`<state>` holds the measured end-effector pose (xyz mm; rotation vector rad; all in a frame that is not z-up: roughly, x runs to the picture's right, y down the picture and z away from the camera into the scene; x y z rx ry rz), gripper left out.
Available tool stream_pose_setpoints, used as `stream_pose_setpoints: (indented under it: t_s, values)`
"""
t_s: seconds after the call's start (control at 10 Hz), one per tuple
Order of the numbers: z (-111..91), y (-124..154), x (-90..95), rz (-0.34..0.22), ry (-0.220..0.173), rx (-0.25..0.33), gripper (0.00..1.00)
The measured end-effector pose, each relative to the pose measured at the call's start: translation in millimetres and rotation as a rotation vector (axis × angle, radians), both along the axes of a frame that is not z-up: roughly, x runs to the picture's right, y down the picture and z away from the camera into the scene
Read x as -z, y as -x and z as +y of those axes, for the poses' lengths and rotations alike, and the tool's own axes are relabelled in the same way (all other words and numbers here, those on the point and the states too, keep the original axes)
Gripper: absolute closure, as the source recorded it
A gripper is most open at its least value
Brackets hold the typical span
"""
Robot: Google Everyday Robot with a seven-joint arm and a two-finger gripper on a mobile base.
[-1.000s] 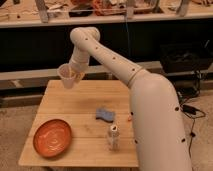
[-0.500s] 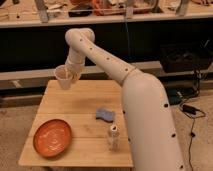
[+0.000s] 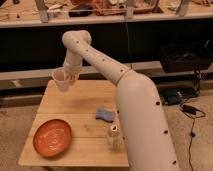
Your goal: Pick up the ceramic cup
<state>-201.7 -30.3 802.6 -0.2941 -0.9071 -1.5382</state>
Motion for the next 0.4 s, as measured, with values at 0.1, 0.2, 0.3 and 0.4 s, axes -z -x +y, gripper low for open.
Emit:
stream_pose_setpoints:
  t_s: [0.1,0.2,0.3,0.4]
  values:
    - [1.5,-0.2,-1.2,-0.002,-0.001,0.004,0.98]
    - [1.7,-3.3,-2.0,-0.004,-0.004,0.006,0.98]
    - [2.7,-2.9,-2.4,-0.004,-0.005,0.009,0.98]
    - [5.7,-0.2,-4.4,-0.001,-0.006,0.011,0.98]
